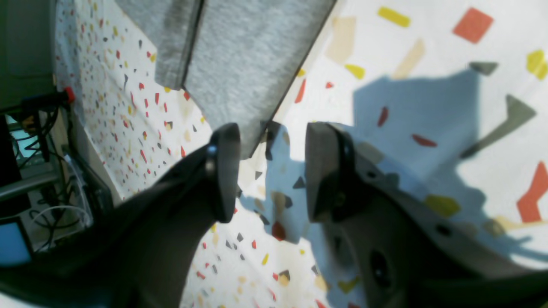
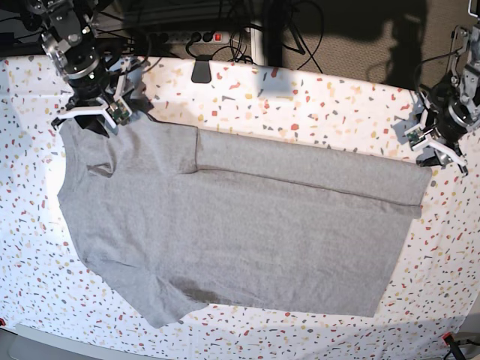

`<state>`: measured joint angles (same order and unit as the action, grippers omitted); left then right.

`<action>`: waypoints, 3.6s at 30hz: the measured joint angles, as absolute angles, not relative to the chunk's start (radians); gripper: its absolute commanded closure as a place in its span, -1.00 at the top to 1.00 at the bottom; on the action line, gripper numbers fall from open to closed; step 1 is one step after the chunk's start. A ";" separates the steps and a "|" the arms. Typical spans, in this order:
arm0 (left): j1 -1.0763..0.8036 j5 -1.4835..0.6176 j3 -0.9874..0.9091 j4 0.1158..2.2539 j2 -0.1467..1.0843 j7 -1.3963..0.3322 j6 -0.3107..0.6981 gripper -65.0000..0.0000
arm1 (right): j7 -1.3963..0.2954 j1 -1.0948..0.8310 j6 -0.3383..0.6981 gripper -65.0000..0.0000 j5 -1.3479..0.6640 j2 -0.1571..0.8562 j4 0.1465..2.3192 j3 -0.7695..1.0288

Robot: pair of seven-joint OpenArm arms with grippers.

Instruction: Fold the T-shirt properly

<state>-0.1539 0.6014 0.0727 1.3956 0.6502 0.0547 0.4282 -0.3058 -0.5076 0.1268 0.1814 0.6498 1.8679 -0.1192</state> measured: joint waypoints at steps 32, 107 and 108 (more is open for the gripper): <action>-0.036 0.714 0.064 1.193 0.532 0.091 0.428 -1.00 | -0.356 -0.607 0.131 -0.18 0.362 0.596 1.912 -0.119; -0.144 0.065 0.068 1.515 0.824 -0.218 0.452 -1.00 | -0.511 -0.638 0.139 -1.00 0.390 0.601 1.843 0.000; -0.162 0.051 0.069 1.525 0.844 -0.219 0.454 -1.00 | -0.510 -0.657 0.139 -1.00 0.380 0.601 1.856 0.013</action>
<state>-0.1619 0.0513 0.0689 1.5249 0.8436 -0.2188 0.4538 -0.5102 -0.6567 0.1390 0.3798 0.6010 1.8557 0.0128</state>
